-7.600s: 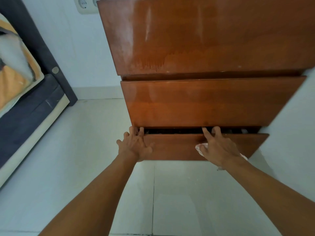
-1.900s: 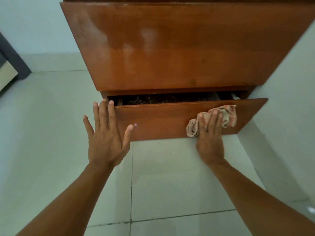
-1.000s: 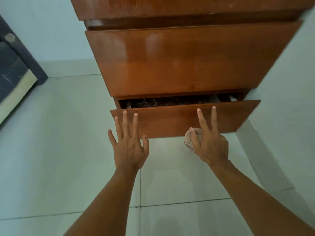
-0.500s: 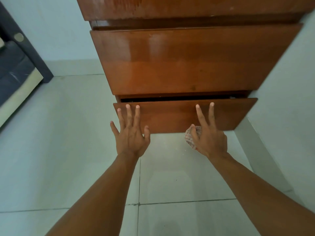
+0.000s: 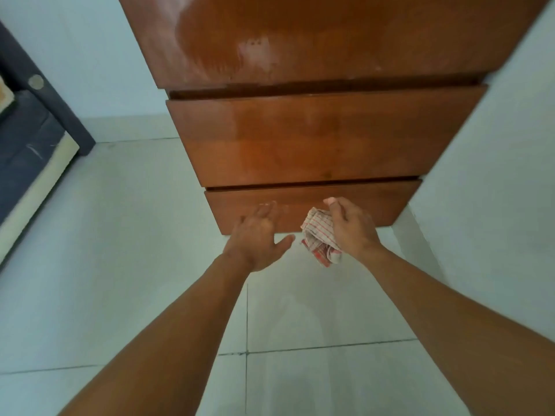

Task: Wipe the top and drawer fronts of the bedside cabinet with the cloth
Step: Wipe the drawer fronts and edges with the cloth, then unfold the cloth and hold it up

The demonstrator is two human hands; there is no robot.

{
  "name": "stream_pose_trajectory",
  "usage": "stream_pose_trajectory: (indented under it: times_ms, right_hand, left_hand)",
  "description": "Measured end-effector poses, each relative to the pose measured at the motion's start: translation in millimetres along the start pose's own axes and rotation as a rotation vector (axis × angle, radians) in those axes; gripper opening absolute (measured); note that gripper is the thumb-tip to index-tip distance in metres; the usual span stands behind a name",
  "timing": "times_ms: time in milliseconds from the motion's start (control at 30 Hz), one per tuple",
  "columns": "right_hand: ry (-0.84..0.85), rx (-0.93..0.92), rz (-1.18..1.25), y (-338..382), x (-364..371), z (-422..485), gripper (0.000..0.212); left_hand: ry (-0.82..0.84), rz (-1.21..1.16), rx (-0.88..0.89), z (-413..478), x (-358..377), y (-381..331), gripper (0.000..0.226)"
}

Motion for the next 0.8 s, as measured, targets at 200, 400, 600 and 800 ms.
stream_pose_trajectory:
  times_ms: [200,400,600,800]
  right_hand:
    - [0.158,0.053,0.084,101.6,-76.5,-65.3,0.039]
    - [0.354,0.053,0.066,249.1,-204.0,-154.3,0.044]
    - [0.589,-0.007,-0.116,385.2,-321.8,-233.0,0.097]
    - [0.369,-0.031,-0.142,456.9,-407.4,-259.0,0.028]
  left_hand:
    - [0.017,-0.584,-0.006,-14.4,-129.9,-71.1,0.035]
    - [0.11,-0.641,-0.161,-54.2,-300.7,-131.2,0.024]
    - [0.078,-0.664,-0.193,-68.4,-497.5,-187.9,0.025]
    - [0.084,-0.454,-0.129,-69.6,-626.4,-228.6,0.033]
Point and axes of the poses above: each hand's wrist, its own z-axis towards the middle knuckle, its own x-axis out of the palm, y = z × x, the point moved 9 cm from there along z, towards the middle knuckle, and after that the axes turned 12 degrees about x, right-handed, at the moved point
